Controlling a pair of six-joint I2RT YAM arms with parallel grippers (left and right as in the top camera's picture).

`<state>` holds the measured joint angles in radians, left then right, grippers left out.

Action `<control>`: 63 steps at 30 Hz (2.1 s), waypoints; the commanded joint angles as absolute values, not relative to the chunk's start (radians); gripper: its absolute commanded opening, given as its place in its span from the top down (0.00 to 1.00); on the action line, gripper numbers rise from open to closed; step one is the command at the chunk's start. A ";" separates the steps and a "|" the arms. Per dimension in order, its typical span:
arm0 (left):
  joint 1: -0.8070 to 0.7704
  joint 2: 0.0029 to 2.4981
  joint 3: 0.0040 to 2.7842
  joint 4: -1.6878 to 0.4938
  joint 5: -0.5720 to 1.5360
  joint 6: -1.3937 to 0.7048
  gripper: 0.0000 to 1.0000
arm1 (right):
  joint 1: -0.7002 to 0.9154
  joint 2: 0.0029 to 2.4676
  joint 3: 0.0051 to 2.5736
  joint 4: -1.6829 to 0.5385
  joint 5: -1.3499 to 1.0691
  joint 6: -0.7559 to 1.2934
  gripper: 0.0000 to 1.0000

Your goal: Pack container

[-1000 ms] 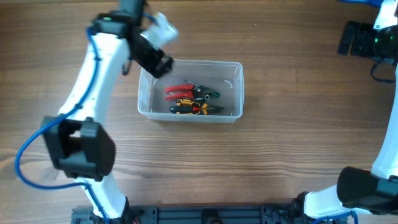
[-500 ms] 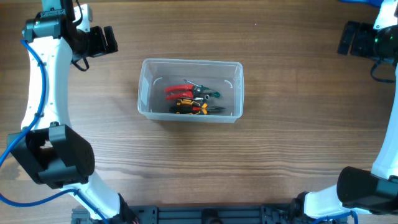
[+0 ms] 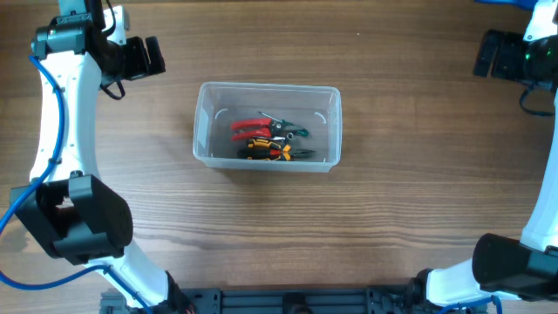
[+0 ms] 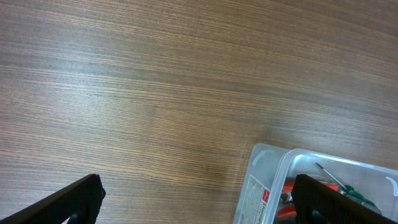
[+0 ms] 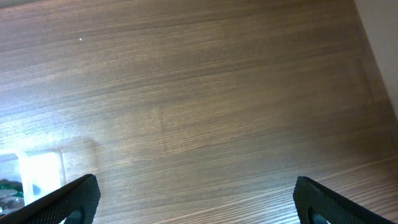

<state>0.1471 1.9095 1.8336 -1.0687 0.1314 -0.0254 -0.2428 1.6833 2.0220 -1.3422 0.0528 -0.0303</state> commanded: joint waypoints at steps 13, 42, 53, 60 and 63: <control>0.149 1.883 1.833 -1.068 0.137 -0.042 0.00 | -0.068 1.052 2.020 -1.341 0.048 -0.024 0.00; 0.149 1.883 1.833 -1.068 0.137 -0.042 0.00 | -0.070 0.115 0.319 0.087 -0.226 0.177 0.00; 0.149 1.883 1.833 -1.068 0.137 -0.042 0.00 | -0.070 0.002 0.107 0.168 -0.173 0.187 0.00; 0.149 1.883 1.833 -1.068 0.137 -0.042 0.00 | -0.070 0.002 0.023 0.173 -0.130 0.322 0.00; 0.149 1.883 1.833 -1.068 0.137 -0.042 0.00 | -0.070 0.002 0.005 0.155 -0.130 0.342 0.00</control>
<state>0.1471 1.9091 1.8336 -1.0687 0.1314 -0.0292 -0.0742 0.0200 0.0174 0.1616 -0.1524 0.2844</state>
